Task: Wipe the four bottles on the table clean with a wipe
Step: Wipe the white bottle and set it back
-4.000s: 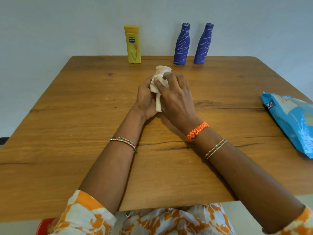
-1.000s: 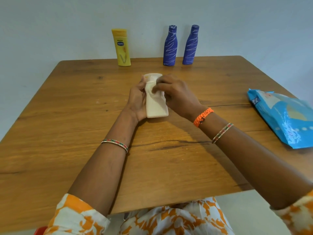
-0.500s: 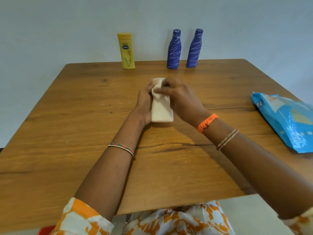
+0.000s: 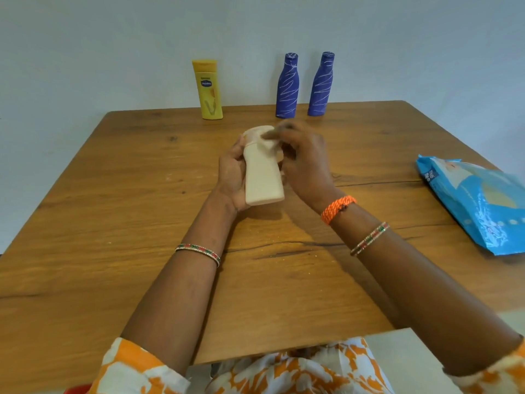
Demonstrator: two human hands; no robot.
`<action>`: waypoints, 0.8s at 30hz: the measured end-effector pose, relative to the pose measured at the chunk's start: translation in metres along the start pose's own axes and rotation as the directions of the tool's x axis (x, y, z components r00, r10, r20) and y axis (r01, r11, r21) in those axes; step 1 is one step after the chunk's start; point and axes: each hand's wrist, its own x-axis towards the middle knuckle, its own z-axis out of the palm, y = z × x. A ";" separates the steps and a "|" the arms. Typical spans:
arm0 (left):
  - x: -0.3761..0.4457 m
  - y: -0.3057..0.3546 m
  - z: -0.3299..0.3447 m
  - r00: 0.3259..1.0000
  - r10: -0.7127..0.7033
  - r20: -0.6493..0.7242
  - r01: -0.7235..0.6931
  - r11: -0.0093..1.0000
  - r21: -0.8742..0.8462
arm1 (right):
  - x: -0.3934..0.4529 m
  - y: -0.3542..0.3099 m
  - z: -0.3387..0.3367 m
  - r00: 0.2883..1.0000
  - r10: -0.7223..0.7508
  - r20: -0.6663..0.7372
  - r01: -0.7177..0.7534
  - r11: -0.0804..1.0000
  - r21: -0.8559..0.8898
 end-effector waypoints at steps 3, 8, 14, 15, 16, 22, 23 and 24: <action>-0.002 -0.001 0.003 1.000 0.012 0.016 -0.012 1.000 0.005 | 0.004 -0.002 0.002 0.999 0.028 -0.029 -0.027 0.999 0.046; 0.006 0.008 -0.015 0.997 0.073 0.004 -0.072 0.989 -0.128 | -0.027 -0.007 0.010 0.993 0.039 0.114 -0.054 0.990 0.132; 0.008 0.001 -0.010 0.999 0.037 0.009 -0.037 0.999 -0.016 | -0.017 -0.005 -0.003 0.992 0.012 0.122 -0.021 0.997 0.069; 0.008 0.001 -0.009 1.000 0.027 0.001 -0.027 1.000 -0.010 | -0.011 -0.005 -0.004 0.995 0.010 0.102 -0.016 0.998 0.060; 0.008 0.001 -0.008 1.000 0.021 -0.004 -0.021 1.000 -0.017 | -0.006 -0.004 -0.004 0.996 0.021 0.084 -0.026 0.998 0.059; 0.010 0.005 -0.018 0.995 0.064 -0.076 -0.068 0.996 -0.049 | -0.019 -0.004 0.003 0.982 0.038 0.186 -0.058 0.993 0.105; 0.010 0.006 -0.018 0.994 0.074 -0.076 -0.079 0.995 -0.061 | -0.023 -0.004 0.002 0.980 0.026 0.196 -0.048 0.993 0.108; 0.010 0.006 -0.018 0.993 0.079 -0.083 -0.085 0.993 -0.080 | -0.024 -0.005 0.000 0.980 0.026 0.200 -0.049 0.992 0.113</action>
